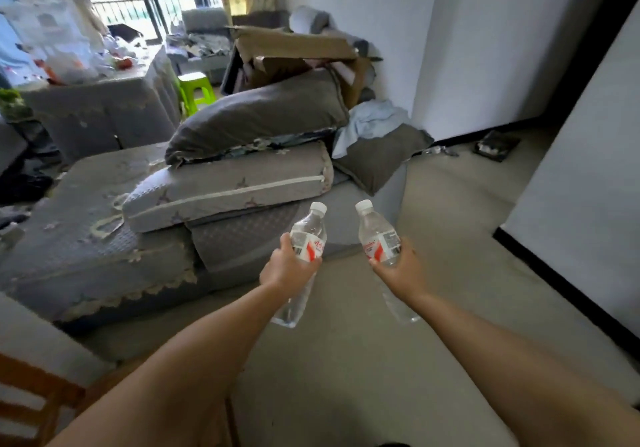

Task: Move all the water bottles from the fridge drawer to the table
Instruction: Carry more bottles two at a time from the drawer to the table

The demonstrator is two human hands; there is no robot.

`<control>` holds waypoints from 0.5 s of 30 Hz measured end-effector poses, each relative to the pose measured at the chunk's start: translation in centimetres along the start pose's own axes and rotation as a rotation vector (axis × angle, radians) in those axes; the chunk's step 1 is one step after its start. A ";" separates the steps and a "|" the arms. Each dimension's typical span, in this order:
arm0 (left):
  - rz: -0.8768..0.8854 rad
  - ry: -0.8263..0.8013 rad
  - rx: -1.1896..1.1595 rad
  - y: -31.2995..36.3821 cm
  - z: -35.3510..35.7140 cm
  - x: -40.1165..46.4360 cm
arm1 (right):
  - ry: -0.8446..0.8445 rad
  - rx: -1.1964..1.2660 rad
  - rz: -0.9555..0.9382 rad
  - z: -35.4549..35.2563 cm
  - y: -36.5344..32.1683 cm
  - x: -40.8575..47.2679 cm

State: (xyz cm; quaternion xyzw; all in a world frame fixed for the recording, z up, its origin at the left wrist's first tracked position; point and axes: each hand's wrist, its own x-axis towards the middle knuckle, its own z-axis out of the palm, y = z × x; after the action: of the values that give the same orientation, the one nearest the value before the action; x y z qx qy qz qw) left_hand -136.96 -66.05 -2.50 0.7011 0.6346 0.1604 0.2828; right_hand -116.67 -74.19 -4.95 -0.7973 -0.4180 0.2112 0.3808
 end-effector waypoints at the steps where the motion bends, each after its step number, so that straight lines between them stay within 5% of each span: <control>1: 0.029 -0.027 -0.002 1.5 1.1 1.3 | 0.035 -0.004 0.026 -0.9 0.9 1.5; 15: 0.237 -0.237 -0.023 24.4 17.0 16.4 | 0.266 -0.103 0.232 -17.5 12.1 19.7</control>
State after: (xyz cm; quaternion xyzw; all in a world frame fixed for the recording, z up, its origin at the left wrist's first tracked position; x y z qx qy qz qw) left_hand -105.20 -54.07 -3.49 0.7819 0.5078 0.1161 0.3424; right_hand -88.00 -69.77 -3.98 -0.8795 -0.2792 0.1247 0.3646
